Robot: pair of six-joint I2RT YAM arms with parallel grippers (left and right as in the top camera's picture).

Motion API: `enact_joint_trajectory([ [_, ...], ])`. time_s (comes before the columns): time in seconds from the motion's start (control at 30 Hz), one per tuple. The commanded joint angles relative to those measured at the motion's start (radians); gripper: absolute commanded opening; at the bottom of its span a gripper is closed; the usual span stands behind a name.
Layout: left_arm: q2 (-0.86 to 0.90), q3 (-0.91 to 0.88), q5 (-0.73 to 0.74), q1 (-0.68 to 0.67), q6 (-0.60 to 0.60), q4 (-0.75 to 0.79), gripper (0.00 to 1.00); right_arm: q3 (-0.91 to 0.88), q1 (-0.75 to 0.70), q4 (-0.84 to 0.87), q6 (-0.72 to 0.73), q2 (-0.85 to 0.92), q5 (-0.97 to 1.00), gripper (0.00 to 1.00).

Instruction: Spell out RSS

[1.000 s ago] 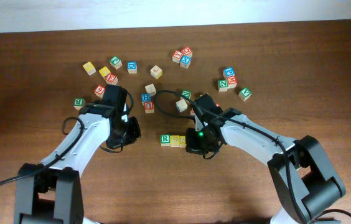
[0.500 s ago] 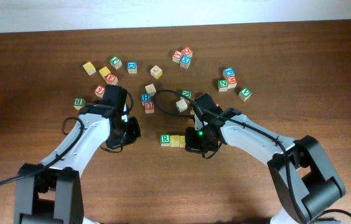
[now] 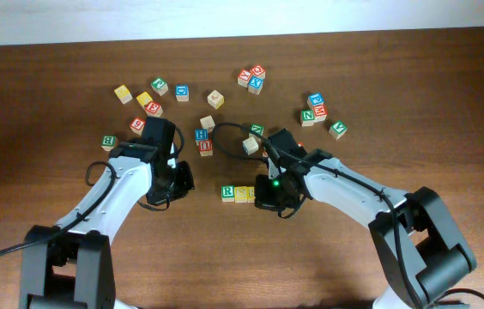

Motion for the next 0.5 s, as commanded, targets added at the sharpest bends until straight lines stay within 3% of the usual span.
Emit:
enact_joint_trajectory([
  [0.0, -0.011, -0.006, -0.006, 0.006, -0.009, -0.002, 0.0, -0.004, 0.033, 0.01, 0.018, -0.013, -0.002, 0.04],
  [0.47, -0.01, -0.006, -0.007, 0.006, -0.009, -0.006, 0.0, -0.004, 0.051, 0.032, 0.061, -0.013, 0.026, 0.04],
])
